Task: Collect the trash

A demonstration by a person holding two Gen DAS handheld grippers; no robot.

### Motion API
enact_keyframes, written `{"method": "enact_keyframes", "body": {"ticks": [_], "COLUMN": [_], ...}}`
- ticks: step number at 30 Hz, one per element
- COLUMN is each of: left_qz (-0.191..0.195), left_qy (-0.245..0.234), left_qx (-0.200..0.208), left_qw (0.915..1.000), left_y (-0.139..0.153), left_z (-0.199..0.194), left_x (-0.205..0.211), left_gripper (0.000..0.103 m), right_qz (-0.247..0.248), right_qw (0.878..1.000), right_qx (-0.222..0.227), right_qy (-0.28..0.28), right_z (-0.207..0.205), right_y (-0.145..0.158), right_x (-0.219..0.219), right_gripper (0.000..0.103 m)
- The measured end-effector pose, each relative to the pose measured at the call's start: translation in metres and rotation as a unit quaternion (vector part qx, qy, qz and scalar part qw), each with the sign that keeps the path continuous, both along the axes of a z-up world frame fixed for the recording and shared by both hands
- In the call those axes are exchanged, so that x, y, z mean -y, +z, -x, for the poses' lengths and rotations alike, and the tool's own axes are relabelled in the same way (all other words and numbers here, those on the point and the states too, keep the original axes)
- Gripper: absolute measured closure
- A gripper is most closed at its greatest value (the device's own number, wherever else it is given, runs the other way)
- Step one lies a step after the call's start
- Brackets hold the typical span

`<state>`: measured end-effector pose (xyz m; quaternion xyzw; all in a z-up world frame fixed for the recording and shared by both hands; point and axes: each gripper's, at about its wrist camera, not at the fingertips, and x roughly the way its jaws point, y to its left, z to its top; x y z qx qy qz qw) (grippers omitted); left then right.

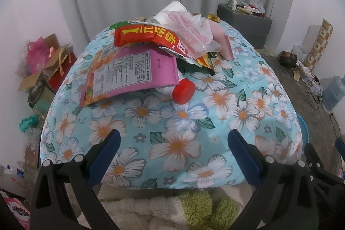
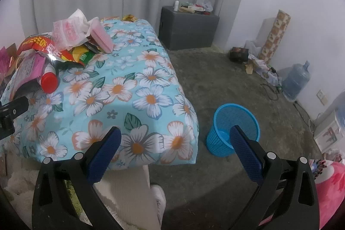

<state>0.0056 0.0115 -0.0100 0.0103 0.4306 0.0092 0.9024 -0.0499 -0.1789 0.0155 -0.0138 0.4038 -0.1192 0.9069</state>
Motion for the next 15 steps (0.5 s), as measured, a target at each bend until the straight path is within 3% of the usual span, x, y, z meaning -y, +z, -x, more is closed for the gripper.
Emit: {"method": "enact_keyframes", "body": {"ticks": [15], "left_qz": [0.001], "left_qy": [0.005], "left_qx": [-0.003], "left_qw": [1.0000], "left_y": [-0.0005], "left_z": [-0.0014], "left_x": [-0.0034], "left_gripper": [0.005], "right_qz": [-0.001], "right_qw": [1.000], "right_qx": [-0.001], "right_qy": [0.003], "right_z": [0.0012], "right_y": [0.0021], "right_x": [-0.0031], "right_gripper": [0.007]}}
